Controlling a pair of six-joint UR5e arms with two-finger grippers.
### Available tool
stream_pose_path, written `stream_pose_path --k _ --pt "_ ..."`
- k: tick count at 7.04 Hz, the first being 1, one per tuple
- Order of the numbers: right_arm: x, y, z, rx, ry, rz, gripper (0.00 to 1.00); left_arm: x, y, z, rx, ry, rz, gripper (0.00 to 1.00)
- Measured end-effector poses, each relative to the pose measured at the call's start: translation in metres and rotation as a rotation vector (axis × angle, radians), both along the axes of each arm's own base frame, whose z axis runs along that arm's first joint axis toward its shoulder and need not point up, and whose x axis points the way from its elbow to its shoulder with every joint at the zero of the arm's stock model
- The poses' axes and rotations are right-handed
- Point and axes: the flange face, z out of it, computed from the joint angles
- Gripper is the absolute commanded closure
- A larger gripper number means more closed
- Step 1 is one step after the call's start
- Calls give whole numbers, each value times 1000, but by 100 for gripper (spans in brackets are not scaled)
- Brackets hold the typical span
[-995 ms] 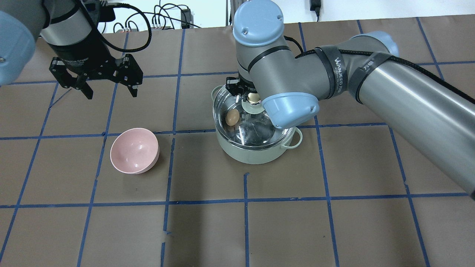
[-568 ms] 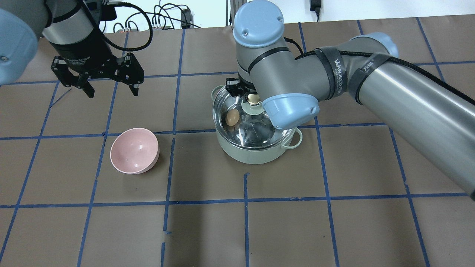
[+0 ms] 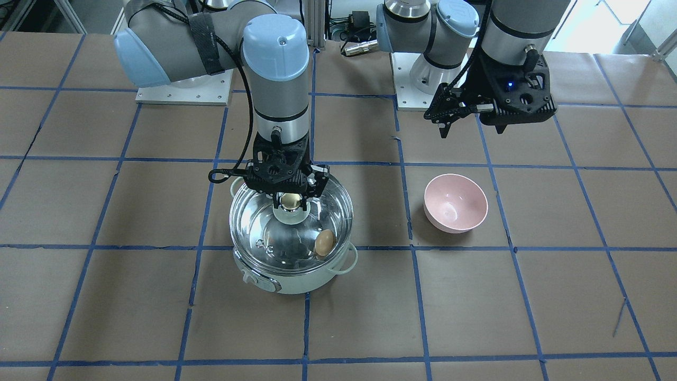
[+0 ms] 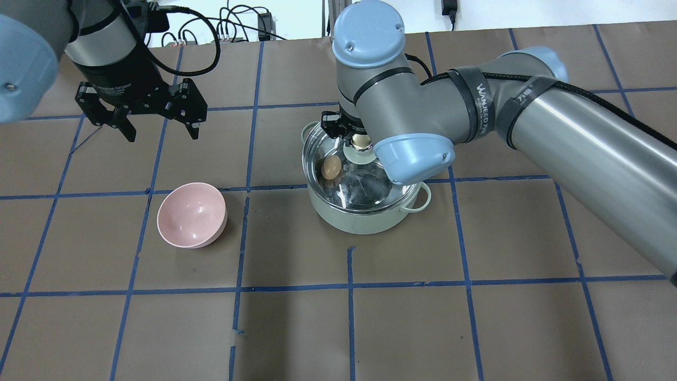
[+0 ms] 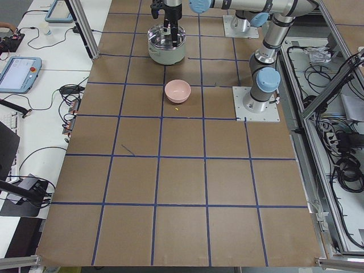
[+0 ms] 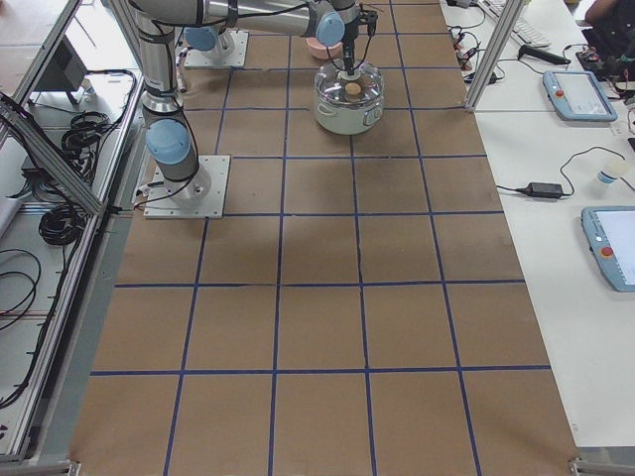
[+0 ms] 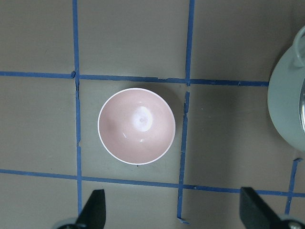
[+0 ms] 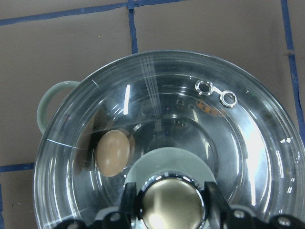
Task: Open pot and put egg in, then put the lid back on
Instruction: 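Lower the glass lid onto the pot with the right gripper and release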
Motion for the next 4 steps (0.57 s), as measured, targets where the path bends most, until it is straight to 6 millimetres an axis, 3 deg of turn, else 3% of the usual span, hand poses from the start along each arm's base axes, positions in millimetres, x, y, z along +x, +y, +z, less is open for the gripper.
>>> stream_pose_path --k 1,4 --pt "0 0 0 -1 0 -1 33 0 0 -1 1 0 -2 0" --pt "0 0 2 -4 0 -12 29 0 0 -2 2 2 -2 0"
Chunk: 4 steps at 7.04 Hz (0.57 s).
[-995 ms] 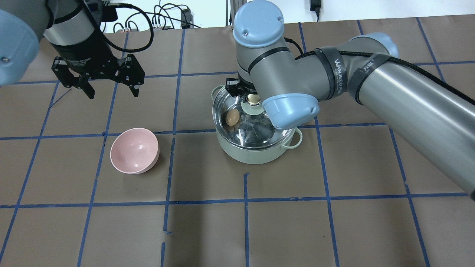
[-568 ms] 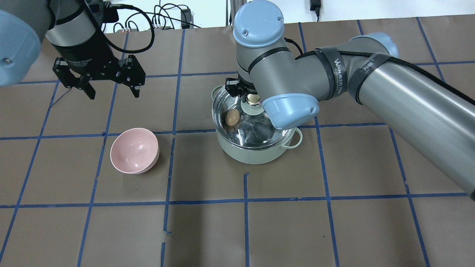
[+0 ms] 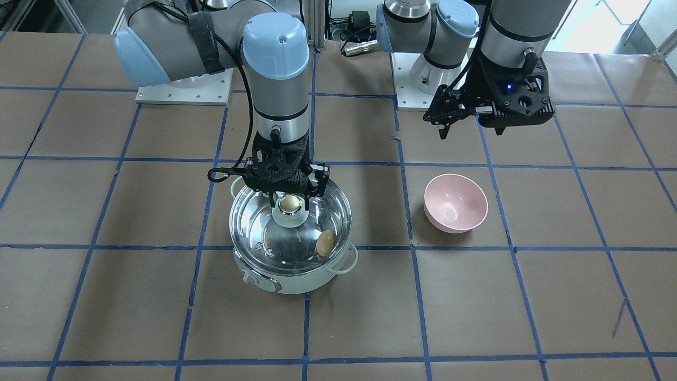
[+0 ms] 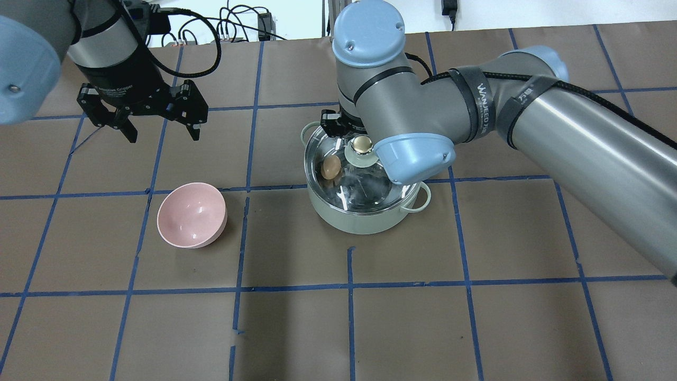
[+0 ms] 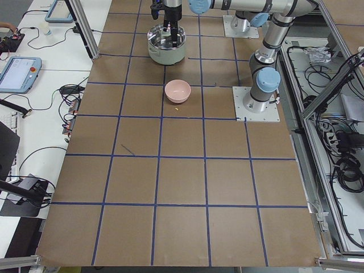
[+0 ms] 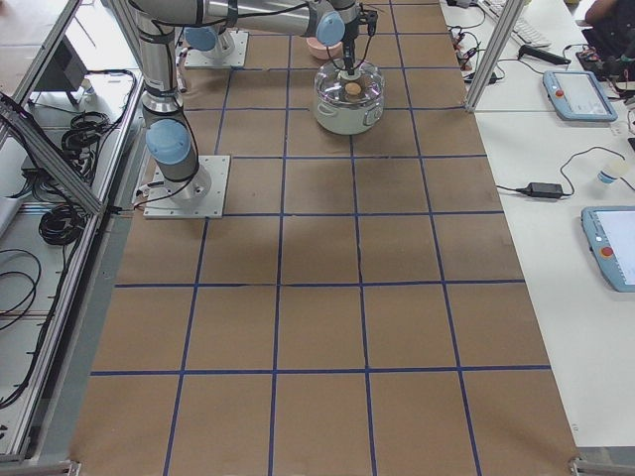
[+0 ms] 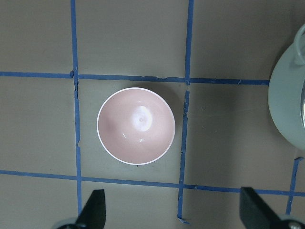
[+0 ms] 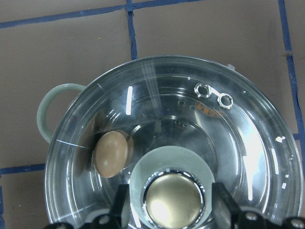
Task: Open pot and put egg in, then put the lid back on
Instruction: 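Lower the glass lid onto the pot with the right gripper and release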
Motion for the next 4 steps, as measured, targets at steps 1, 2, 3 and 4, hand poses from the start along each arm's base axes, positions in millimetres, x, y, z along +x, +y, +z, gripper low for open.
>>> stream_pose_path --k 1,2,3,4 --pt "0 0 0 0 -2 -9 29 1 0 2 -4 1 1 0" --pt "0 0 1 -1 -4 -13 29 1 1 4 -8 3 3 0" --pt "0 -1 2 -3 -4 -14 29 2 1 5 -9 2 3 0" --pt "-3 -3 6 -10 -4 -14 29 2 1 6 -12 0 3 0"
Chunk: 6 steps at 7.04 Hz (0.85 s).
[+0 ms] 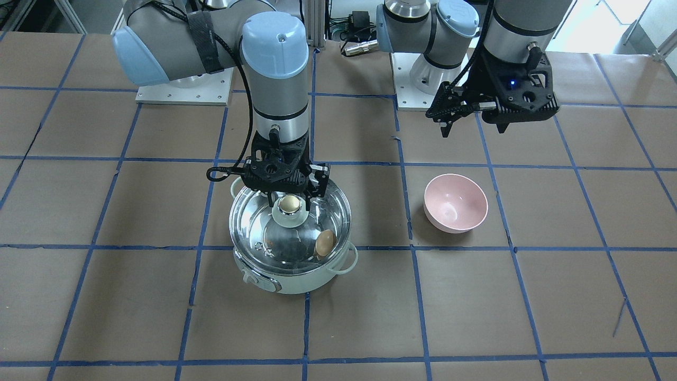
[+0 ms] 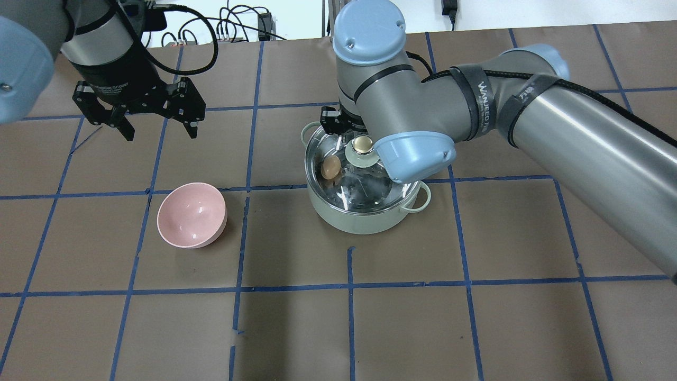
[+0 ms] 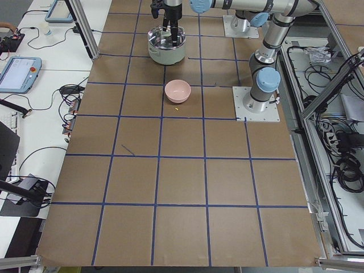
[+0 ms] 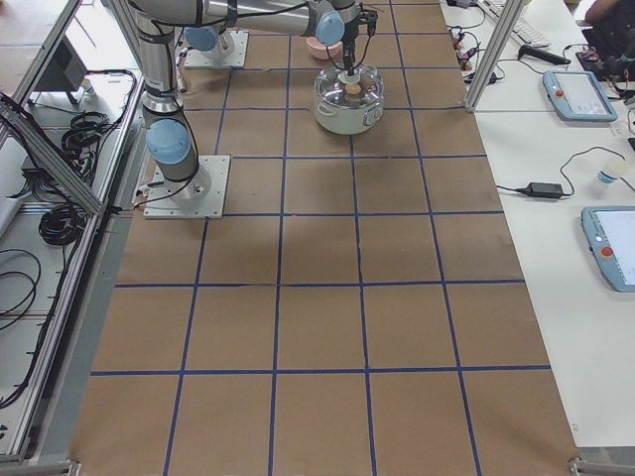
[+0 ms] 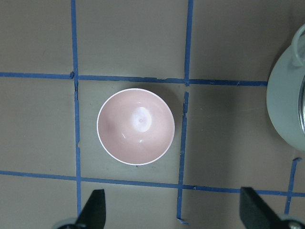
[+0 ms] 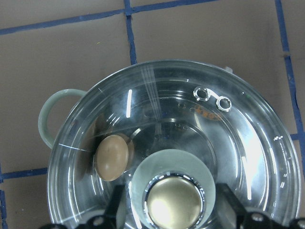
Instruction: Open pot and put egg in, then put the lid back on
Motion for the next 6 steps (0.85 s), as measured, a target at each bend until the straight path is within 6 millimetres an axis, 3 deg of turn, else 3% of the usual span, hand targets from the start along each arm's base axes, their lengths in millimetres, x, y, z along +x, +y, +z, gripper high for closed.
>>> stream_pose_path --k 3,6 --pt "-44 -10 38 -54 -7 -48 0 0 3 2 -3 -3 -1 0" --pt "-95 3 83 -43 10 -73 0 1 3 2 -3 0 1 0"
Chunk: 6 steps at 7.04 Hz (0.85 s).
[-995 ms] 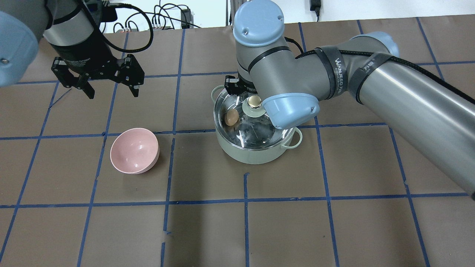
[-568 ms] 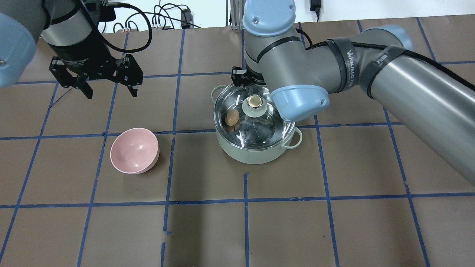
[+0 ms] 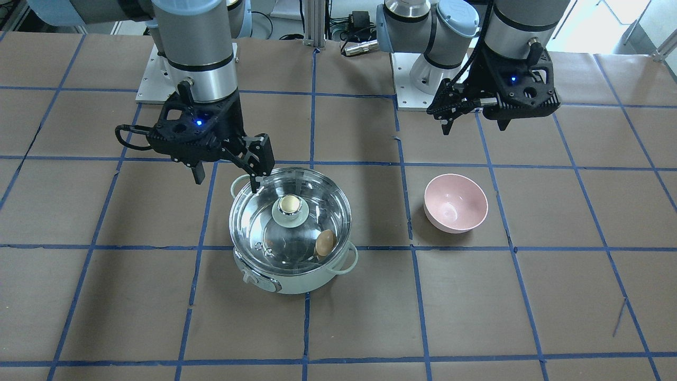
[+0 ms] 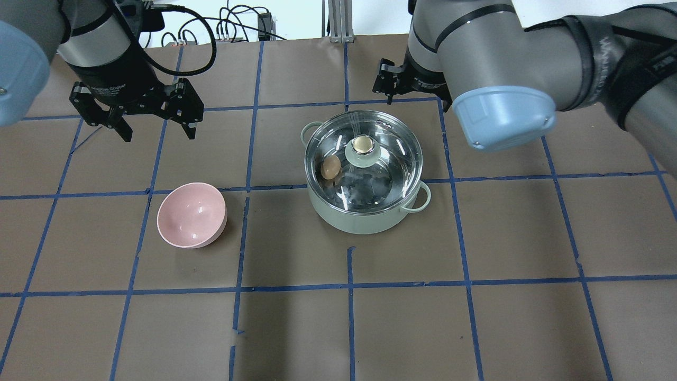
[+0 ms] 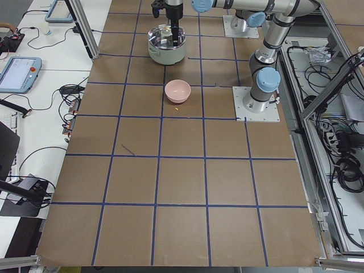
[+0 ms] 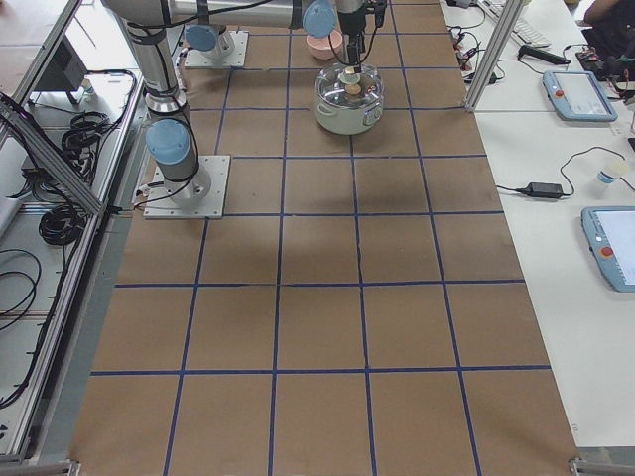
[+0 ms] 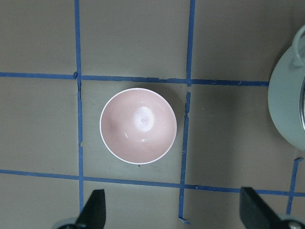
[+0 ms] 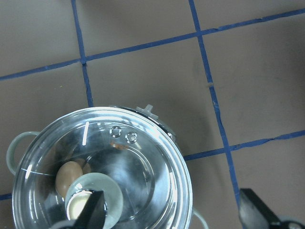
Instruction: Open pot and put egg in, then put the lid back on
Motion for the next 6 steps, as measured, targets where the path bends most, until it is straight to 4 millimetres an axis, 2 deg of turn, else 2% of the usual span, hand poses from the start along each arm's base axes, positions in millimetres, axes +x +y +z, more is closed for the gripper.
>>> stream_pose_path --k 3,6 --pt "-50 25 41 96 23 -50 0 1 0 3 1 -2 1 0" --pt "-68 29 57 155 37 -11 0 3 0 7 -10 9 6 0"
